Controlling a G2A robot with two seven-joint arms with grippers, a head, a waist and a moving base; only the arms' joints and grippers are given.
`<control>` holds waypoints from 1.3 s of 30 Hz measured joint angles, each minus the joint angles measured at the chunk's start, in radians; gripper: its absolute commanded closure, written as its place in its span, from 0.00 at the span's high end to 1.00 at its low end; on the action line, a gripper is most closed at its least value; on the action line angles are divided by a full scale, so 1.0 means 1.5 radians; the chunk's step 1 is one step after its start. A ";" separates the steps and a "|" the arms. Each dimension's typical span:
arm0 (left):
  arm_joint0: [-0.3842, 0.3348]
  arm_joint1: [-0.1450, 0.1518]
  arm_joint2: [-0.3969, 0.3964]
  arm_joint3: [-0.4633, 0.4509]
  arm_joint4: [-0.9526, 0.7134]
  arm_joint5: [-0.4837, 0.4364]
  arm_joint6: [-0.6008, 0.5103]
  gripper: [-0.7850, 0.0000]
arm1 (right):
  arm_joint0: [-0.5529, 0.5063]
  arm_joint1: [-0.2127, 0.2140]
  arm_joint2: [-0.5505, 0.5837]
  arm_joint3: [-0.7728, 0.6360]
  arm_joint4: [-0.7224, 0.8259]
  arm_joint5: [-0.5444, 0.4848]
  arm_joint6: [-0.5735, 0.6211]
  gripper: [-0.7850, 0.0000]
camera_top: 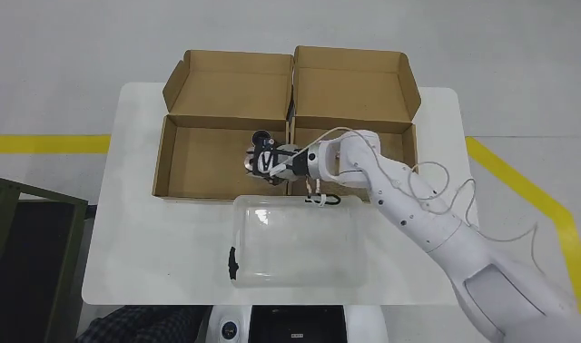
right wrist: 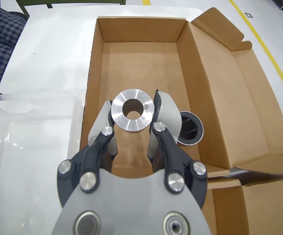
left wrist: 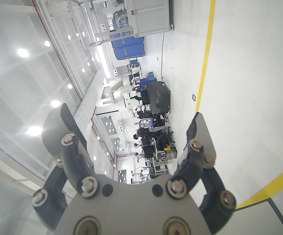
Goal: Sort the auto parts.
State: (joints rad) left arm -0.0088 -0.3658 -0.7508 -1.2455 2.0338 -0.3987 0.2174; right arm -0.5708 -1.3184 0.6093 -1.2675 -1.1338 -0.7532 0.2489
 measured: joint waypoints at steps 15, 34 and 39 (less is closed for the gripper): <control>0.000 0.000 0.000 0.000 0.000 0.000 0.000 1.00 | 0.048 -0.046 -0.048 0.089 0.000 -0.010 0.040 0.00; 0.000 0.000 0.000 0.000 0.000 0.000 0.000 1.00 | 0.062 -0.076 -0.063 0.137 -0.016 -0.017 0.091 0.07; 0.000 0.000 0.000 0.000 0.000 0.000 0.000 1.00 | 0.062 -0.081 -0.061 0.141 -0.017 -0.021 0.103 0.16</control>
State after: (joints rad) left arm -0.0088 -0.3658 -0.7508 -1.2455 2.0338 -0.3987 0.2174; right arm -0.4780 -1.4396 0.5170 -1.0561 -1.1592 -0.7854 0.4029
